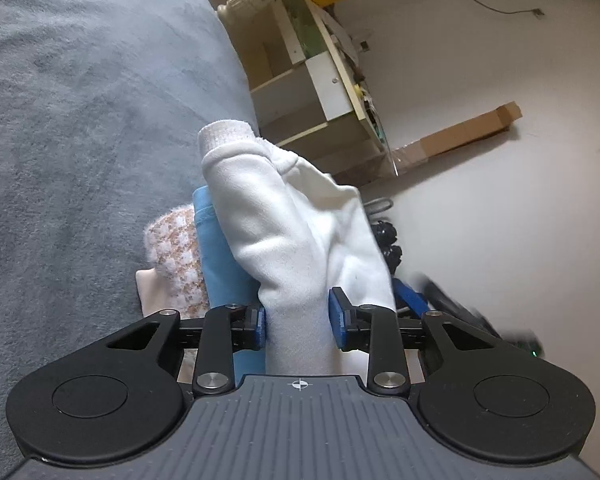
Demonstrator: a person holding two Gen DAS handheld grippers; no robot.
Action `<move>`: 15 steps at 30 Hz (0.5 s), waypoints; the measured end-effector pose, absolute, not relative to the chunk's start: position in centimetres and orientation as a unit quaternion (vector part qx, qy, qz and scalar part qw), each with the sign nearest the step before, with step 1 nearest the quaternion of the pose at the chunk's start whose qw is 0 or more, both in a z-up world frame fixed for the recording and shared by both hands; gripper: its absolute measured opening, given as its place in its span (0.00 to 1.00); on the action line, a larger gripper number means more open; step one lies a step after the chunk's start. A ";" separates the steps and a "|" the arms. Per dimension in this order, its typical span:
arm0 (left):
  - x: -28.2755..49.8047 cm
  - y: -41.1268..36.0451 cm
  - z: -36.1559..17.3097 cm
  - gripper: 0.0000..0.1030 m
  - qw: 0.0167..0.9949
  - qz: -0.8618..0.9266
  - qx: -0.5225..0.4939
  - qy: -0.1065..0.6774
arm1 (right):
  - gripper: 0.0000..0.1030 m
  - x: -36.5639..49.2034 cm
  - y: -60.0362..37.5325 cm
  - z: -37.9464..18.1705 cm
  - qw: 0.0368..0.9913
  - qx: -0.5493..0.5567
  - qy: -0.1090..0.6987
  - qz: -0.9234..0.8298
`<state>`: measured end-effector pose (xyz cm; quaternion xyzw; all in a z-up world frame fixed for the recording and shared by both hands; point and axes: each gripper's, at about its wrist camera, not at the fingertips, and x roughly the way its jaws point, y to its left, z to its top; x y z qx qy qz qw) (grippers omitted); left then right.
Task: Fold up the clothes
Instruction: 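Carry the folded sweatshirt with both grippers over the stack of folded clothes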
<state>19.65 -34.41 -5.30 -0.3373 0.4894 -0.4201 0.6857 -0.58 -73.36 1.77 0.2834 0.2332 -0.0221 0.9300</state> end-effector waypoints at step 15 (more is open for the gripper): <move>19.7 -35.6 -6.2 0.31 0.690 -0.396 -0.341 0.500 | 0.67 -16.8 -71.7 -9.7 0.759 0.634 0.136 -0.065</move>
